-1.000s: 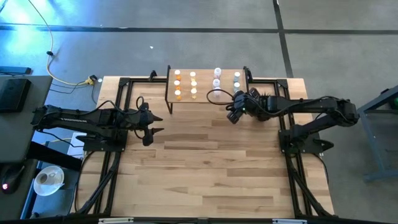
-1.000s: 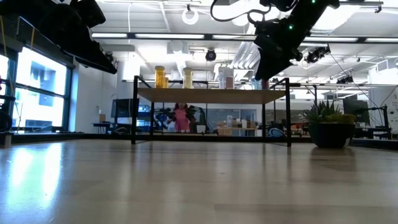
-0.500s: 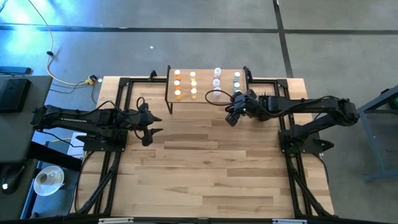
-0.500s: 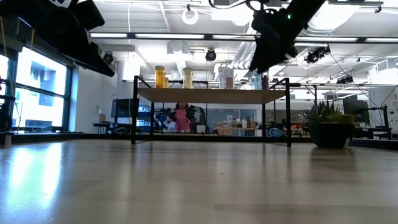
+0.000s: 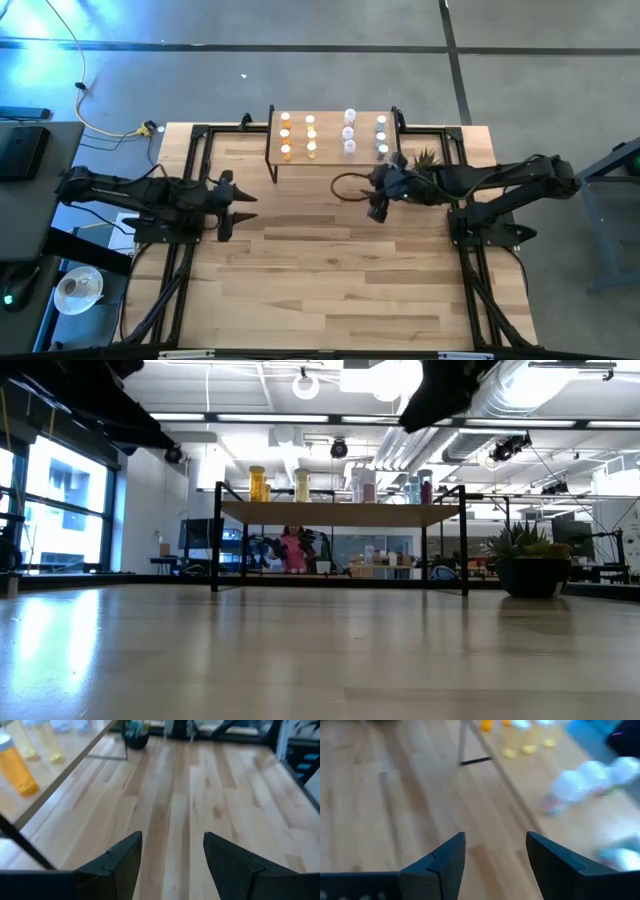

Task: Pick and place medicine bottles onto shelf by color
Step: Return to Home Position

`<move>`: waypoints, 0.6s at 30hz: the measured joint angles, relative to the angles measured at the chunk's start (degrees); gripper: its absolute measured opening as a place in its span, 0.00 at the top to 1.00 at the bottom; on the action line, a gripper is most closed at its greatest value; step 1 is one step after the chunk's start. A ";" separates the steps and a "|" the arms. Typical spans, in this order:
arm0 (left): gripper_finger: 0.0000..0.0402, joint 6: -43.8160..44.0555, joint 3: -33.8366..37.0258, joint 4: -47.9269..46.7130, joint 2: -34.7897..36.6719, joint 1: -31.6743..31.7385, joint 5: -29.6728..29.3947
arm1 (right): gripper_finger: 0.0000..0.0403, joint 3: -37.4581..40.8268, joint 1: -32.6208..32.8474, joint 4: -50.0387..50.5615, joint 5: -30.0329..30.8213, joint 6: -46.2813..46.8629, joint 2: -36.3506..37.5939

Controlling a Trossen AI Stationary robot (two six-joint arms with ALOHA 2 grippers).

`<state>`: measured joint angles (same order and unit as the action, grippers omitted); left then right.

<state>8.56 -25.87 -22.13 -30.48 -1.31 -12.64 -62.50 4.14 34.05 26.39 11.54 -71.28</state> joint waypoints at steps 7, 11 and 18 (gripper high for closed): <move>0.50 -2.71 8.88 12.11 5.91 -3.97 -1.25 | 0.50 0.21 0.53 2.53 5.05 -0.25 7.97; 0.50 -4.06 12.95 15.97 8.71 -4.47 -1.73 | 0.50 5.42 0.53 -1.01 5.03 -1.21 14.78; 0.50 -5.24 17.77 20.56 12.16 -4.47 -1.55 | 0.50 21.83 0.55 -12.21 4.79 1.86 29.74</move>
<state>3.32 -8.10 -1.57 -18.32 -5.78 -14.20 -40.67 4.69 21.84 31.18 13.40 -41.54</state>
